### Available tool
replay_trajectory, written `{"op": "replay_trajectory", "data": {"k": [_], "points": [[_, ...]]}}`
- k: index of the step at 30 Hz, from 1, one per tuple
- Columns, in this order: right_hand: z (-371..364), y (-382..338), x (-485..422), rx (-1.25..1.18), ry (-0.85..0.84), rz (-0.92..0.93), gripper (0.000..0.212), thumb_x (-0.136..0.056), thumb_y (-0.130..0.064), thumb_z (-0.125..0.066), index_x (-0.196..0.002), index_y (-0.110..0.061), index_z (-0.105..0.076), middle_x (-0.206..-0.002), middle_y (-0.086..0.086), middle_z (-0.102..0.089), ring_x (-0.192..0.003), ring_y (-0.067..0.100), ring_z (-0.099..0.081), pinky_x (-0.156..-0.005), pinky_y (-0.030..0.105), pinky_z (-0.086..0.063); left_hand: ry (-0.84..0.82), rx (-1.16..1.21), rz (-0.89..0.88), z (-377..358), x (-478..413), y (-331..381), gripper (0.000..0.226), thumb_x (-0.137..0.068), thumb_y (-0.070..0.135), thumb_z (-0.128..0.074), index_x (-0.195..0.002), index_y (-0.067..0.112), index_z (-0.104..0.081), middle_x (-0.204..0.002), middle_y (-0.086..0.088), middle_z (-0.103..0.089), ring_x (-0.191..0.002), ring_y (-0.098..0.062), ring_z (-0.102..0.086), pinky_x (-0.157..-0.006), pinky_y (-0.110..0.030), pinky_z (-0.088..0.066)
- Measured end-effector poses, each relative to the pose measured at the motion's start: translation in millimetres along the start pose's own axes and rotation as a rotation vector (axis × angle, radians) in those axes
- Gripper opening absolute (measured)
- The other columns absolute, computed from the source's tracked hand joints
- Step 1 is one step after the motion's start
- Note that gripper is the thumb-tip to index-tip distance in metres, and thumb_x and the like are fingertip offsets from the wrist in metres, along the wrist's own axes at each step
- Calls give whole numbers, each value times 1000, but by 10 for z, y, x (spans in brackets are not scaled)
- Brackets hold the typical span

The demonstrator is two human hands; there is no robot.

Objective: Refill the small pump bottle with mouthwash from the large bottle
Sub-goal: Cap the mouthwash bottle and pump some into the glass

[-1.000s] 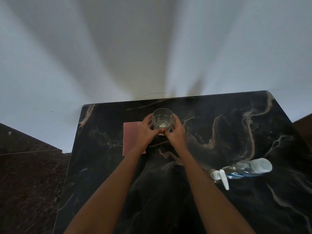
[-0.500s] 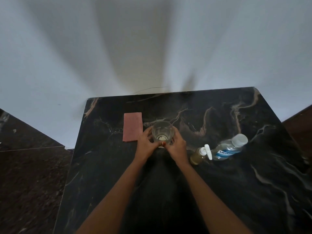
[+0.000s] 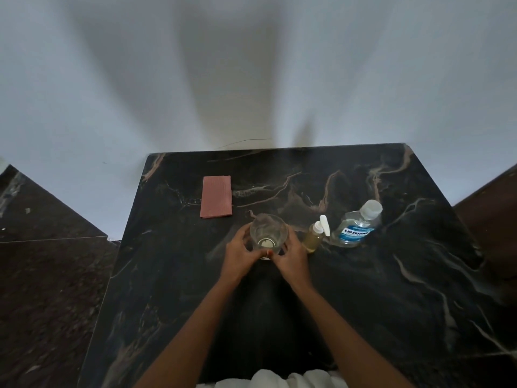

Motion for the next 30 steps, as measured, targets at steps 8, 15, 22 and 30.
{"op": "replay_trajectory", "data": {"k": [8,15,22,30], "points": [[-26,32,109,32,-30,-2,71,-69,-3,-75,-130,-16,-41,-125,1,-55,-114,8,-50,-100,28,-41,12,1,17,1,114,-94,71,-63,7,-80,-124,14,-45,-116,5,-53,-110,-11,-52,-97,-27,-42],[103,54,229,104,-120,26,66,-74,-3,-71,-133,-11,-42,-133,3,-49,-121,10,-46,-103,28,-39,-41,74,38,-76,107,-167,74,-62,7,-81,-121,23,-39,-117,10,-49,-105,-1,-51,-78,-13,-47],[936,27,410,280,193,132,30,-77,0,-67,-101,-15,-59,-100,-4,-57,-93,11,-59,-81,22,-50,-57,90,68,-143,84,-246,85,-61,7,-80,-128,28,-31,-123,10,-39,-119,-10,-41,-101,-31,-39],[958,51,-88,141,-38,59,79,-74,12,-64,-136,-21,-29,-139,1,-38,-124,12,-38,-98,24,-37,-70,51,55,-174,67,-207,89,-64,8,-79,-135,21,-26,-127,9,-36,-119,-10,-39,-101,-31,-37]]}}
Point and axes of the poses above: each hand's wrist, its own x-axis away from the middle knuckle, its own z-axis out of the back of the hand, y = z × x, the point moved 10 cm from there along -x, towards the middle knuckle
